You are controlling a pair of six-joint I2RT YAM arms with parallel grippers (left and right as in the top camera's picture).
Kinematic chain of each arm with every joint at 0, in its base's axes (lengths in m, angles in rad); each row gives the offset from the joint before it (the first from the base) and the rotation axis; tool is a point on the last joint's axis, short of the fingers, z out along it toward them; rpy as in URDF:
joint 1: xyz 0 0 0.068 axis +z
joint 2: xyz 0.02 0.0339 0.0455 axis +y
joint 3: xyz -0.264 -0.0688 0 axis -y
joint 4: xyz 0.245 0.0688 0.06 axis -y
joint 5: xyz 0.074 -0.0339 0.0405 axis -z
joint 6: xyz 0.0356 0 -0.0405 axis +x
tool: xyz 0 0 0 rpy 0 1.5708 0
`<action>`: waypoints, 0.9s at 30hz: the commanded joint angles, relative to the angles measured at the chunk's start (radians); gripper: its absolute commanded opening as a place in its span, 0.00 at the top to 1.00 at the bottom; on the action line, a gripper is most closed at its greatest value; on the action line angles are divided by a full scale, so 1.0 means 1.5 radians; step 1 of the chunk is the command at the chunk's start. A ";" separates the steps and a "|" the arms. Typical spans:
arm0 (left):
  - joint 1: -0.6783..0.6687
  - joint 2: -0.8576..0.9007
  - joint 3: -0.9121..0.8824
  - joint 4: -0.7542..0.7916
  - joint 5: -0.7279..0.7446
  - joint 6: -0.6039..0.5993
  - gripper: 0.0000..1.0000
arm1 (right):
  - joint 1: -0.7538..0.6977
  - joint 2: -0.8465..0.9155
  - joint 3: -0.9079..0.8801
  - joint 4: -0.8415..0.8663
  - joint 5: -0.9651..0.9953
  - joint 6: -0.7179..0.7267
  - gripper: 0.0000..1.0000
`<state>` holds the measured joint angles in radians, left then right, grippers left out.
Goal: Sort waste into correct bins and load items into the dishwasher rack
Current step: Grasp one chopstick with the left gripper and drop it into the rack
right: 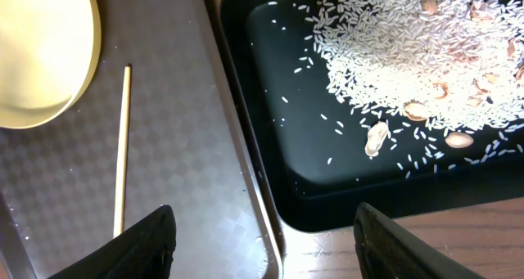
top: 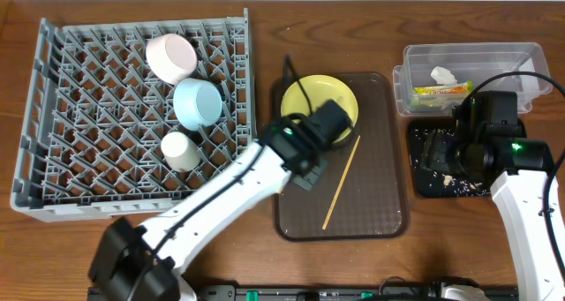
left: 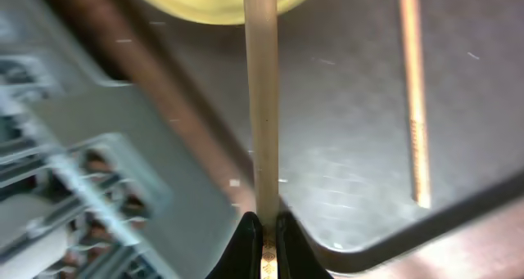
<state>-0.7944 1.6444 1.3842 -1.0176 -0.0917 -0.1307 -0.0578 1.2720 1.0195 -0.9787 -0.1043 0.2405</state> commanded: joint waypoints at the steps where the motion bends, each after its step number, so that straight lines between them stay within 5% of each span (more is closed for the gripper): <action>1: 0.066 -0.018 0.003 -0.001 -0.052 -0.004 0.94 | -0.001 -0.009 0.008 -0.002 0.002 -0.010 0.32; 11: 0.240 -0.015 0.001 0.065 0.012 -0.109 0.94 | -0.001 -0.009 0.008 0.000 0.002 -0.009 0.32; 27: 0.275 0.099 -0.005 0.077 -0.009 -0.101 0.94 | -0.001 -0.009 0.008 -0.001 0.002 -0.014 0.32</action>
<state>-0.3870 1.7599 1.3823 -0.9051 -0.0753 -0.2810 -0.0578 1.2720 1.0195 -0.9775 -0.1043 0.2363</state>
